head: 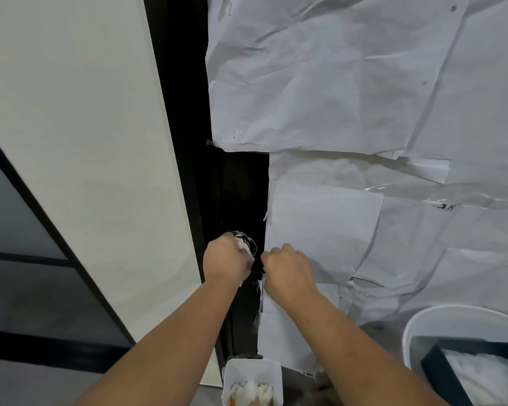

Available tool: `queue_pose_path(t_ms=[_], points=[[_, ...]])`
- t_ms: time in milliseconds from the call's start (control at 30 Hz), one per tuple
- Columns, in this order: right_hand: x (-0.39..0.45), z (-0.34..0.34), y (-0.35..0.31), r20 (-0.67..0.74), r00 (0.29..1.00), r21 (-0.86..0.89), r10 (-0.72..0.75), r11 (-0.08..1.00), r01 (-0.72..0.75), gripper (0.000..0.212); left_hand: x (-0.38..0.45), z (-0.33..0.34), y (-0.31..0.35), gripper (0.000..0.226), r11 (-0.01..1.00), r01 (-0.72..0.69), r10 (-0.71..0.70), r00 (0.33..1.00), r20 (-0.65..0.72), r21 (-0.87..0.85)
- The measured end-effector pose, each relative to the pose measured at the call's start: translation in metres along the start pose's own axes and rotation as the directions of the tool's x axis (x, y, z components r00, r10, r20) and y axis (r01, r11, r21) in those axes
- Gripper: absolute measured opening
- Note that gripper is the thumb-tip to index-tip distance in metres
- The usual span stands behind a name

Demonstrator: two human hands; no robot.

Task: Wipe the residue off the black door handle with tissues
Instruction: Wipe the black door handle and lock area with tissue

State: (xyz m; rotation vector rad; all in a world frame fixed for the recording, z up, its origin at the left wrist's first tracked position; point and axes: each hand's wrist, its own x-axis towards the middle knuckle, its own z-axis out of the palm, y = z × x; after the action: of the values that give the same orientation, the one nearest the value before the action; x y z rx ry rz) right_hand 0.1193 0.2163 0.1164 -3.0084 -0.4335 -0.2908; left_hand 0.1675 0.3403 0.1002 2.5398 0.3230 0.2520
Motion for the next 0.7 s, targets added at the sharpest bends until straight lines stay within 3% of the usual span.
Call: queue_pose_path(t_ms=[167, 300, 400, 567, 700], points=[[-0.002, 0.0, 0.0, 0.003, 1.0, -0.002, -0.009, 1.0, 0.009, 0.022, 0.003, 0.006, -0.005, 0.019, 0.998, 0.005, -0.009, 0.997, -0.075, -0.055], [-0.002, -0.001, -0.001, 0.003, 1.0, 0.008, -0.014, 1.0, 0.014, 0.021, 0.002, 0.011, -0.013, 0.023, 0.965, 0.01, -0.04, 0.993, -0.111, -0.261], [-0.003, -0.002, -0.002, 0.002, 1.0, 0.019, -0.013, 1.0, 0.013, 0.02, 0.004, 0.017, -0.018, 0.038, 0.896, 0.134, -0.173, 0.983, -0.055, -0.424], [-0.003, -0.001, -0.001, -0.01, 1.0, 0.037, -0.006, 0.999, 0.006, 0.018, 0.007, 0.015, -0.017, 0.023, 0.602, 0.441, -0.427, 0.882, 0.198, -0.666], [-0.003, 0.001, -0.001, -0.023, 1.0, 0.038, -0.005, 0.999, 0.006, 0.019, 0.008, 0.014, -0.015, 0.015, 0.325, 0.578, -0.469, 0.786, 0.404, -0.748]])
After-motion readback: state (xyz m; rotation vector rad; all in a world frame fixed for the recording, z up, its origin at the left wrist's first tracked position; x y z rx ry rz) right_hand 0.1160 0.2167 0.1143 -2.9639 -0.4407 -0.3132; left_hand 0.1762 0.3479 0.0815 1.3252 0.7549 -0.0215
